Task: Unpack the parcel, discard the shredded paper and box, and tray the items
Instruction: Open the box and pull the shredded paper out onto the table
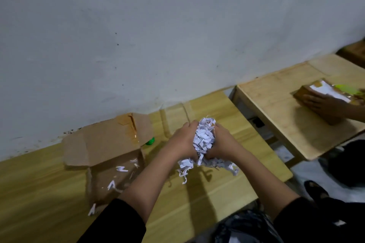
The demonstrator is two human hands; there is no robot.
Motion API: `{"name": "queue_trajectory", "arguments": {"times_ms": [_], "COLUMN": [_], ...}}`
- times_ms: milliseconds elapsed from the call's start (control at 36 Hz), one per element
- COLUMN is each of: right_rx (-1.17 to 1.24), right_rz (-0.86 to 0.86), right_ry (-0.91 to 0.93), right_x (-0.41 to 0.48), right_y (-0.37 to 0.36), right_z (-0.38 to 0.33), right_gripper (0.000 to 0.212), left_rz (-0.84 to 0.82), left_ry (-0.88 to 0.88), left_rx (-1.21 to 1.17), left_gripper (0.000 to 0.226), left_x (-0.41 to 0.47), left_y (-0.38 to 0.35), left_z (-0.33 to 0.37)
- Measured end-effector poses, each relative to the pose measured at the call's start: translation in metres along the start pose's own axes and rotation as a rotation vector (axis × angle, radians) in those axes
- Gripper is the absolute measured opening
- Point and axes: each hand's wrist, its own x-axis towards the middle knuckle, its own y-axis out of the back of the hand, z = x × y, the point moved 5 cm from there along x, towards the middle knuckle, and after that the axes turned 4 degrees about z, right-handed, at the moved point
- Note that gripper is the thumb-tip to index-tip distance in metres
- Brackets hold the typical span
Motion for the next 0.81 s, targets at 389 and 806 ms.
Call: {"name": "queue_trajectory", "arguments": {"times_ms": [389, 806], "right_rx": [-0.075, 0.009], "right_rz": [-0.222, -0.175], "right_ry": [-0.034, -0.046], "right_x": [0.017, 0.019], "right_y": [-0.070, -0.074], "right_z": [0.105, 0.119], "right_gripper": [0.069, 0.075], "left_rz": [-0.148, -0.160], "left_ry": [0.059, 0.039], "left_rx": [0.006, 0.120], "left_gripper": [0.103, 0.104], "left_x": [0.050, 0.054], "left_y": [-0.114, -0.122], "left_z": [-0.012, -0.020]}}
